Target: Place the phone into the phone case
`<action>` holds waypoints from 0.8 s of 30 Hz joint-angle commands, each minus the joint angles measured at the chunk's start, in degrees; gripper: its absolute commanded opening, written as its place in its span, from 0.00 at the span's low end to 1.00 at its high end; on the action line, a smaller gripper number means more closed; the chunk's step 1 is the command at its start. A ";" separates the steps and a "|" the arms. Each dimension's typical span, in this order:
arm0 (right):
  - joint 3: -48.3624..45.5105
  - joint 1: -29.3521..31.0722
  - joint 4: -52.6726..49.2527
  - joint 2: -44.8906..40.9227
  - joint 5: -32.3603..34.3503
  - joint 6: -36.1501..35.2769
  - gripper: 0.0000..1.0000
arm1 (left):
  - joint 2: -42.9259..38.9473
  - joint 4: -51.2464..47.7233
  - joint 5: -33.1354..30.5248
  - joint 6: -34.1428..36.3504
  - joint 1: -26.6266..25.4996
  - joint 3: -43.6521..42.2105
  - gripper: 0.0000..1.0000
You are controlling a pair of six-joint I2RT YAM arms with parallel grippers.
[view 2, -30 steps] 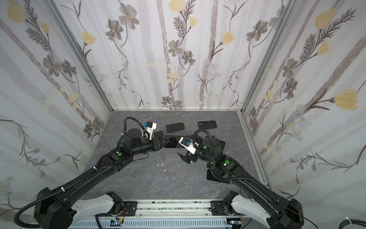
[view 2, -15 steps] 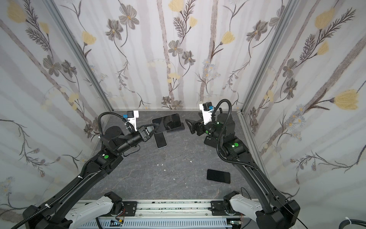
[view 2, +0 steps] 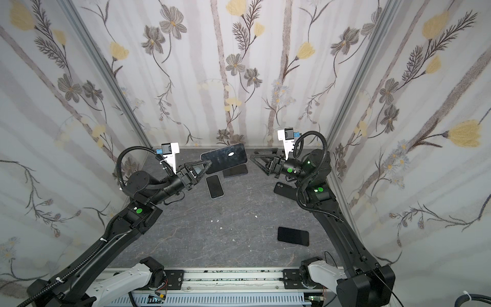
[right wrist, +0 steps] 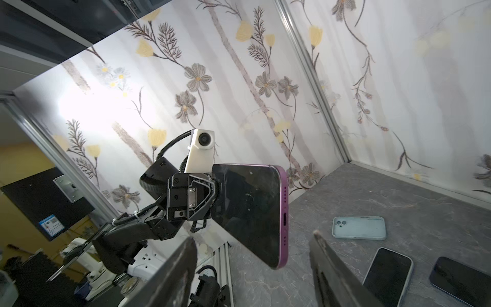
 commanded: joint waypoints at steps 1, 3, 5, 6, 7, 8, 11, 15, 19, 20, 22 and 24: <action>0.96 1.24 4.29 0.53 -5.60 2.11 0.68 | 0.70 9.32 4.46 -2.82 0.02 0.89 0.00; 1.85 2.19 2.93 1.17 -6.63 1.38 0.67 | 1.16 11.08 5.98 -4.02 -0.03 0.68 0.00; 2.66 3.05 2.18 1.81 -7.39 0.95 0.63 | 1.50 12.33 7.43 -4.75 -0.08 0.54 0.00; 2.99 3.45 2.14 2.03 -7.70 1.03 0.59 | 1.54 12.57 7.84 -4.99 -0.07 0.46 0.00; 3.45 3.93 2.36 2.27 -8.41 1.08 0.56 | 1.59 12.73 8.10 -5.18 -0.08 0.39 0.00; 3.80 4.63 2.47 2.40 -9.00 1.08 0.53 | 1.48 12.72 8.30 -5.14 -0.09 0.27 0.00; 4.61 6.31 2.82 2.84 -10.18 1.01 0.43 | 1.28 12.59 8.76 -5.19 -0.12 0.01 0.00; 4.55 7.30 3.41 2.67 -9.58 0.99 0.32 | 1.02 12.63 10.10 -5.22 -0.17 -0.62 0.00; 4.19 7.30 3.34 2.14 -8.81 0.63 0.39 | 0.34 13.25 9.97 -6.18 -0.13 -2.24 0.00; 4.18 7.23 3.31 1.98 -8.81 0.39 0.38 | 0.07 13.27 9.74 -6.19 -0.15 -2.68 0.00; 4.20 7.02 2.85 1.70 -8.48 -0.26 0.37 | -0.41 13.26 9.40 -5.87 -0.06 -3.34 0.00; 4.32 6.85 2.13 1.74 -8.21 -0.98 0.34 | -0.74 13.13 9.23 -5.84 -0.02 -3.65 0.00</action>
